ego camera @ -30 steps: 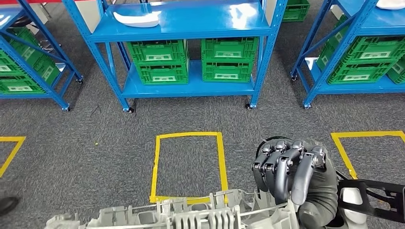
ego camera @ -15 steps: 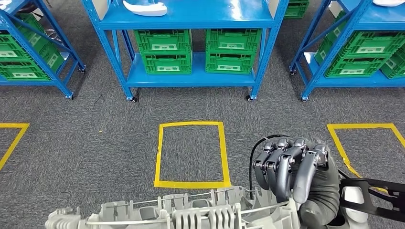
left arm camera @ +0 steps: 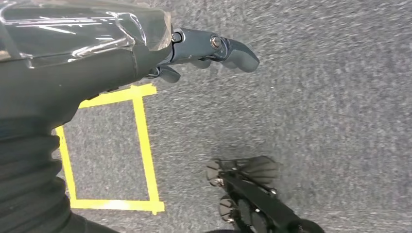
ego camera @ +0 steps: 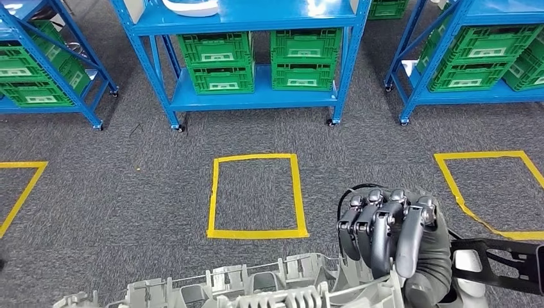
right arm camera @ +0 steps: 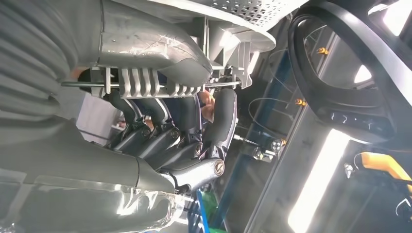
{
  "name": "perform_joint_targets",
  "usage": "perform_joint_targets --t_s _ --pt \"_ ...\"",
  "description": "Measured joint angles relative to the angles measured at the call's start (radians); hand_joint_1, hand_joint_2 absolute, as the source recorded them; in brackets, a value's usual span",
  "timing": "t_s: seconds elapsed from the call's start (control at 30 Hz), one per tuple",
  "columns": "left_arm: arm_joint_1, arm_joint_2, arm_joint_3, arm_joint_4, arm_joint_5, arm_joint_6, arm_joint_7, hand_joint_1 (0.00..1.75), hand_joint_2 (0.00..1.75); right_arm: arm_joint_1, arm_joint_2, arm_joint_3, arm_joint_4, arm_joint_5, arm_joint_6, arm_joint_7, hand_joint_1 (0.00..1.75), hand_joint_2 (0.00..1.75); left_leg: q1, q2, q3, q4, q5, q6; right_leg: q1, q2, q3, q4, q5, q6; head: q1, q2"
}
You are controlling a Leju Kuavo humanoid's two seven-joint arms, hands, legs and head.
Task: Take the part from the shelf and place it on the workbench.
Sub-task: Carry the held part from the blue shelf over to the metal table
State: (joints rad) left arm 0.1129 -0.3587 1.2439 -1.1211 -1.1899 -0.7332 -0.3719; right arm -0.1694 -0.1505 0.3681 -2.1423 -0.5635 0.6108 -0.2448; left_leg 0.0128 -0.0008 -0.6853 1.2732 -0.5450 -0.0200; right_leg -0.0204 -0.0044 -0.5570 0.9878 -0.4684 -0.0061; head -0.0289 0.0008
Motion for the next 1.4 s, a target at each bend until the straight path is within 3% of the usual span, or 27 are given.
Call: perform_joint_targets --t_s 0.07,0.13,0.2,0.27,0.3,0.4,0.43,0.47,0.5,0.57,0.6,0.67,0.73,0.77,0.8,0.9,0.93,0.97,1.03,1.07,1.1,1.17,1.2,1.27,1.3,1.33,1.4 --pt "0.005 0.000 -0.001 -0.012 0.008 -0.005 0.002 0.00 1.75 0.003 0.003 -0.003 0.000 -0.004 0.001 -0.001 1.54 1.75 -0.001 -0.002 0.099 -0.115 0.042 0.009 0.000 0.002 -0.018 0.001 0.016 0.006 0.000 0.000" --pt "0.009 0.001 -0.004 -0.027 0.014 -0.008 0.002 0.00 1.75 0.005 0.006 -0.010 -0.001 -0.009 0.001 -0.004 1.54 1.75 -0.008 -0.006 0.194 -0.253 0.037 0.022 0.001 0.003 -0.028 0.001 0.031 0.017 0.001 0.000" --pt "0.013 0.002 -0.007 -0.038 0.015 -0.009 0.002 0.00 1.75 0.009 0.010 -0.019 -0.002 -0.012 0.003 -0.008 1.54 1.75 -0.017 -0.007 0.222 -0.312 0.026 0.033 -0.003 0.001 -0.037 -0.002 0.048 0.034 0.001 0.000" --pt "0.016 0.001 -0.008 -0.044 0.015 -0.009 0.002 0.00 1.75 0.018 0.012 -0.026 -0.002 -0.012 0.005 -0.012 1.54 1.75 -0.017 -0.003 0.216 -0.330 0.048 0.047 -0.003 0.000 -0.052 0.002 0.047 0.043 0.001 0.000" --pt "0.016 0.000 -0.008 -0.046 0.014 -0.008 0.002 0.00 1.75 0.023 0.012 -0.031 -0.001 -0.013 0.007 -0.015 1.54 1.75 -0.016 0.000 0.210 -0.338 0.062 0.054 -0.001 0.001 -0.065 0.021 0.027 0.039 0.003 0.000" --pt "0.012 -0.001 -0.010 -0.048 0.011 -0.006 0.004 0.00 1.75 0.036 0.013 -0.043 -0.001 -0.013 0.016 -0.019 1.54 1.75 -0.016 0.006 0.173 -0.342 0.095 0.066 0.002 0.003 -0.122 0.191 -0.090 0.022 0.011 0.000" --pt "0.012 -0.001 -0.010 -0.048 0.010 -0.006 0.005 0.00 1.75 0.040 0.014 -0.047 0.000 -0.013 0.022 -0.021 1.54 1.75 -0.017 0.006 0.159 -0.338 0.103 0.067 0.002 0.003 -0.134 0.254 -0.112 0.025 0.011 0.000" --pt "0.011 -0.002 -0.010 -0.048 0.009 -0.008 0.006 0.00 1.75 0.044 0.014 -0.050 0.002 -0.014 0.029 -0.023 1.54 1.75 -0.018 0.008 0.143 -0.333 0.112 0.066 0.002 0.003 -0.134 0.292 -0.114 0.033 0.011 0.000" --pt "0.009 -0.002 -0.009 -0.048 0.009 -0.011 0.007 0.00 1.75 0.047 0.014 -0.053 0.004 -0.013 0.034 -0.025 1.54 1.75 -0.018 0.008 0.127 -0.325 0.119 0.065 0.001 0.003 -0.118 0.296 -0.098 0.044 0.011 0.000" --pt "0.008 -0.002 -0.006 -0.049 0.008 -0.022 0.013 0.00 1.75 0.051 0.014 -0.061 0.007 -0.012 0.041 -0.029 1.54 1.75 -0.017 0.009 0.090 -0.302 0.131 0.059 -0.002 0.002 -0.036 0.202 -0.059 0.063 0.011 0.000" --pt "0.008 -0.002 -0.004 -0.053 0.008 -0.029 0.017 0.00 1.75 0.052 0.014 -0.065 0.008 -0.010 0.041 -0.031 1.54 1.75 -0.018 0.009 0.072 -0.286 0.134 0.055 -0.002 0.003 0.019 0.126 -0.058 0.064 0.011 0.000" --pt "0.008 -0.002 0.001 -0.067 0.013 -0.045 0.030 0.00 1.75 0.058 0.014 -0.074 0.009 -0.007 0.042 -0.036 1.54 1.75 -0.021 0.009 0.047 -0.262 0.144 0.045 0.000 0.003 0.083 0.025 -0.079 0.051 0.011 0.000" --pt "0.010 -0.001 0.007 -0.084 0.020 -0.059 0.043 0.00 1.75 0.070 0.014 -0.083 0.011 -0.002 0.042 -0.041 1.54 1.75 -0.020 0.007 0.037 -0.255 0.158 0.035 0.002 0.003 0.078 0.011 -0.082 0.032 0.011 0.000" --pt "0.012 -0.001 0.010 -0.093 0.023 -0.063 0.050 0.00 1.75 0.075 0.014 -0.088 0.012 0.001 0.043 -0.043 1.54 1.75 -0.018 0.006 0.032 -0.251 0.152 0.029 0.000 0.002 0.070 0.012 -0.074 0.023 0.011 0.000" --pt "0.014 0.000 0.013 -0.100 0.025 -0.064 0.055 0.00 1.75 0.079 0.014 -0.092 0.013 0.004 0.043 -0.046 1.54 1.75 -0.015 0.004 0.026 -0.235 0.127 0.022 -0.002 0.001 0.061 0.012 -0.065 0.013 0.010 0.000" --pt "0.016 0.000 0.018 -0.114 0.027 -0.063 0.062 0.00 1.75 0.091 0.017 -0.101 0.014 0.010 0.046 -0.049 1.54 1.75 -0.005 0.003 -0.002 -0.091 -0.022 0.003 -0.003 -0.002 0.027 0.013 -0.031 -0.003 0.006 0.000" --pt "0.015 0.001 0.018 -0.117 0.027 -0.061 0.062 0.00 1.75 0.096 0.018 -0.104 0.014 0.012 0.046 -0.050 1.54 1.75 -0.003 0.003 -0.008 -0.032 -0.052 0.000 -0.002 -0.002 0.014 0.014 -0.019 -0.003 0.005 0.000" --pt "0.015 0.000 0.018 -0.118 0.028 -0.060 0.062 0.00 1.75 0.101 0.019 -0.107 0.015 0.015 0.047 -0.051 1.54 1.75 -0.002 0.003 -0.006 0.009 -0.057 -0.001 0.000 -0.002 -0.001 0.016 -0.007 -0.003 0.005 0.000" --pt "0.014 0.000 0.017 -0.119 0.028 -0.056 0.062 0.00 1.75 0.110 0.019 -0.115 0.015 0.020 0.049 -0.056 1.54 1.75 -0.002 0.002 0.043 -0.001 -0.011 0.003 0.003 -0.002 -0.032 0.020 0.016 0.000 0.005 0.000" --pt "0.013 0.000 0.016 -0.120 0.028 -0.053 0.062 0.00 1.75 0.113 0.019 -0.119 0.015 0.021 0.051 -0.060 1.54 1.75 -0.003 0.001 0.092 -0.054 0.013 0.010 0.004 -0.001 -0.046 0.021 0.028 0.001 0.005 0.000" --pt "0.012 0.001 0.014 -0.121 0.028 -0.049 0.062 0.00 1.75 0.115 0.019 -0.123 0.015 0.023 0.053 -0.064 1.54 1.75 -0.007 -0.001 0.153 -0.132 0.017 0.019 0.006 0.000 -0.056 0.021 0.038 0.003 0.005 0.000" --pt "0.008 0.002 0.008 -0.124 0.028 -0.043 0.061 0.00 1.75 0.117 0.019 -0.127 0.015 0.025 0.055 -0.070 1.54 1.75 -0.016 -0.003 0.248 -0.272 -0.006 0.034 0.005 -0.001 -0.066 0.018 0.060 0.014 0.006 0.000" --pt "0.007 0.002 0.006 -0.125 0.027 -0.041 0.060 0.00 1.75 0.117 0.019 -0.128 0.015 0.027 0.055 -0.071 1.54 1.75 -0.021 -0.004 0.268 -0.309 -0.016 0.040 0.003 -0.002 -0.068 0.015 0.071 0.021 0.006 0.000" --pt "0.005 0.001 0.004 -0.125 0.023 -0.036 0.057 0.00 1.75 0.122 0.021 -0.130 0.015 0.034 0.054 -0.070 1.54 1.75 -0.025 -0.001 0.259 -0.326 0.006 0.049 -0.001 -0.003 -0.073 0.006 0.090 0.033 0.005 0.000" --pt "0.003 0.001 0.004 -0.124 0.019 -0.034 0.055 0.00 1.75 0.125 0.022 -0.130 0.015 0.039 0.054 -0.070 1.54 1.75 -0.025 0.002 0.247 -0.334 0.022 0.058 -0.001 -0.003 -0.082 0.015 0.076 0.032 0.006 0.000" --pt "0.001 0.000 0.004 -0.124 0.014 -0.033 0.053 0.00 1.75 0.127 0.023 -0.131 0.015 0.044 0.053 -0.069 1.54 1.75 -0.023 0.004 0.232 -0.340 0.041 0.064 0.001 -0.002 -0.093 0.041 0.044 0.025 0.008 0.000" --pt "-0.004 -0.002 0.004 -0.123 0.005 -0.031 0.048 0.00 1.75 0.131 0.023 -0.132 0.016 0.056 0.052 -0.070 1.54 1.75 -0.022 0.007 0.196 -0.342 0.072 0.072 0.002 0.000 -0.121 0.149 -0.058 0.009 0.012 0.000"
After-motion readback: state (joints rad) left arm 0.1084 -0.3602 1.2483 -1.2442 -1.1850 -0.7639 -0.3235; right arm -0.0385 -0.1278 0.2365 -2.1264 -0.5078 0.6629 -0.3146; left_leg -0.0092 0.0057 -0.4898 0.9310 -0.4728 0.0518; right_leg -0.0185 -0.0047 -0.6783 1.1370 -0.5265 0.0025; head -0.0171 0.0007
